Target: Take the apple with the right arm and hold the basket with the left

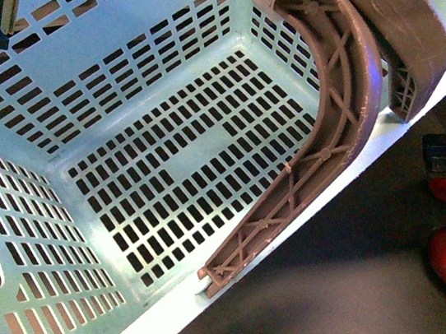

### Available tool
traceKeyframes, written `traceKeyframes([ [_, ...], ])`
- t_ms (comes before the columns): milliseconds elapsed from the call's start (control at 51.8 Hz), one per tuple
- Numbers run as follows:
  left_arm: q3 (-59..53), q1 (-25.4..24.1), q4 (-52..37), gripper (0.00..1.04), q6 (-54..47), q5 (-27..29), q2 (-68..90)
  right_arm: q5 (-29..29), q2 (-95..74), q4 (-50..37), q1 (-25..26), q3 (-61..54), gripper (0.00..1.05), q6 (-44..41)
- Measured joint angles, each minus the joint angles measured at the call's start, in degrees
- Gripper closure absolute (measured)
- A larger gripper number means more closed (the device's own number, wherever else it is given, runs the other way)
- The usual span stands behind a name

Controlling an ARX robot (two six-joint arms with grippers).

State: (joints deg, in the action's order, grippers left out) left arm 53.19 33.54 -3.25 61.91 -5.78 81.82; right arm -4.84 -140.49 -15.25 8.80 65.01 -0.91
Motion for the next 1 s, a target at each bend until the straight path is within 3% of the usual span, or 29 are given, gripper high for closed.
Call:
traceKeyframes([
  [174,0.00,0.00,0.00,0.90,0.00,0.00,0.00,-0.04,-2.14,0.76,-0.07,1.55,0.09,0.11],
  [270,0.00,0.00,0.00,0.90,0.00,0.00,0.00,0.13,-2.23,0.61,-0.09,1.53,0.22,0.42],
  [502,0.00,0.00,0.00,0.90,0.00,0.02,0.00,2.73,1.60,-0.59,0.20,-1.97,0.24,0.85],
  [791,0.00,0.00,0.00,0.90,0.00,0.00,0.00,10.08,23.32,-1.97,1.99,-12.63,0.24,-0.33],
  [1004,0.00,0.00,0.00,0.90,0.00,0.00,0.00,17.77,46.71,4.00,2.91,-18.69,0.24,1.53],
])
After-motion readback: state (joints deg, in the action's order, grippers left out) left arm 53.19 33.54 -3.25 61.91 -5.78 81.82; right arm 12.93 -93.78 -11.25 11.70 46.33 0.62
